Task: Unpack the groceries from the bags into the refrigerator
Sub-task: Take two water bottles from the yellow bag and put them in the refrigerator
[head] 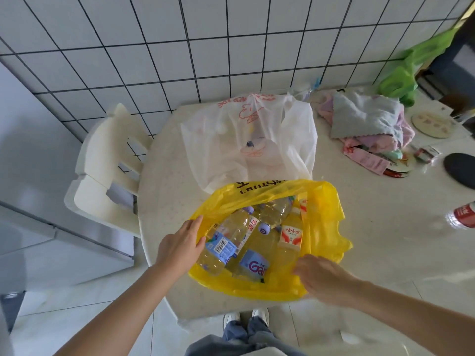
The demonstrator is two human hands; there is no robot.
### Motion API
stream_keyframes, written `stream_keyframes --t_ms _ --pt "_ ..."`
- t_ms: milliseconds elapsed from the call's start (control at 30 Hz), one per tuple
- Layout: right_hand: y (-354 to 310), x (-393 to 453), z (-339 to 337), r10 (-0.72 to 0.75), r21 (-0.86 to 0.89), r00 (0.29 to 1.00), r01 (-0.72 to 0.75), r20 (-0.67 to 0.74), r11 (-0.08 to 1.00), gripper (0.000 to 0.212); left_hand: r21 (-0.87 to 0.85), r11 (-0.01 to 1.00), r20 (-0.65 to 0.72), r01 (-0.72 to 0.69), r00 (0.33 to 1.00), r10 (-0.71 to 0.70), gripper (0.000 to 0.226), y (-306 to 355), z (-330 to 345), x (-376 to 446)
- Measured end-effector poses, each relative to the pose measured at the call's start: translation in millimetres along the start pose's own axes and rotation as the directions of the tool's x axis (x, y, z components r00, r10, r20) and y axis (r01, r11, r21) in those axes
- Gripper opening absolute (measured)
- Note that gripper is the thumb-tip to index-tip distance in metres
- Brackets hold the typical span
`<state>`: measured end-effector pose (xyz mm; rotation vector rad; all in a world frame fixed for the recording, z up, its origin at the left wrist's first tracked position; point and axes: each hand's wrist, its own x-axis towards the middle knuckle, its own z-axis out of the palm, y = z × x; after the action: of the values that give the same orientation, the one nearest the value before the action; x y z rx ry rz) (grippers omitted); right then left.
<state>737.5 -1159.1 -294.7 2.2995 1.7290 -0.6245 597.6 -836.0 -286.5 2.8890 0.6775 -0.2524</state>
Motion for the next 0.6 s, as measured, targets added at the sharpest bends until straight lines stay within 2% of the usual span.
stream_keyframes --t_ms 67,133,200,300,400,467,600 --pt "15 13 -18 0.088 0.013 0.972 -0.087 -0.22 0.996 0.023 -0.021 0.998 -0.036 -0.052 0.998 0.051 0.051 4 0 7" --pt "31 28 -27 0.171 0.025 0.937 -0.172 -0.304 0.985 0.022 -0.114 0.985 -0.026 -0.132 0.991 0.129 0.044 8 2 15" --pt "48 44 -38 0.222 -0.015 0.929 -0.237 -0.295 0.971 0.022 -0.224 0.958 0.019 -0.177 0.982 0.186 0.036 12 4 23" --pt "73 64 -54 0.26 -0.015 0.906 -0.281 -0.336 0.96 0.028 -0.201 0.961 0.062 -0.188 0.977 0.204 0.027 13 10 35" --pt "94 80 -67 0.286 -0.013 0.91 -0.303 -0.299 0.953 0.032 -0.075 0.982 0.148 -0.173 0.972 0.183 0.039 12 12 48" --pt "108 88 -73 0.285 -0.044 0.928 -0.304 -0.242 0.952 0.033 -0.083 0.989 0.165 -0.121 0.977 0.133 0.049 13 11 57" --pt "130 105 -77 0.304 -0.071 0.945 -0.314 -0.122 0.947 0.043 -0.137 0.99 0.072 -0.039 0.996 0.049 0.058 11 4 78"
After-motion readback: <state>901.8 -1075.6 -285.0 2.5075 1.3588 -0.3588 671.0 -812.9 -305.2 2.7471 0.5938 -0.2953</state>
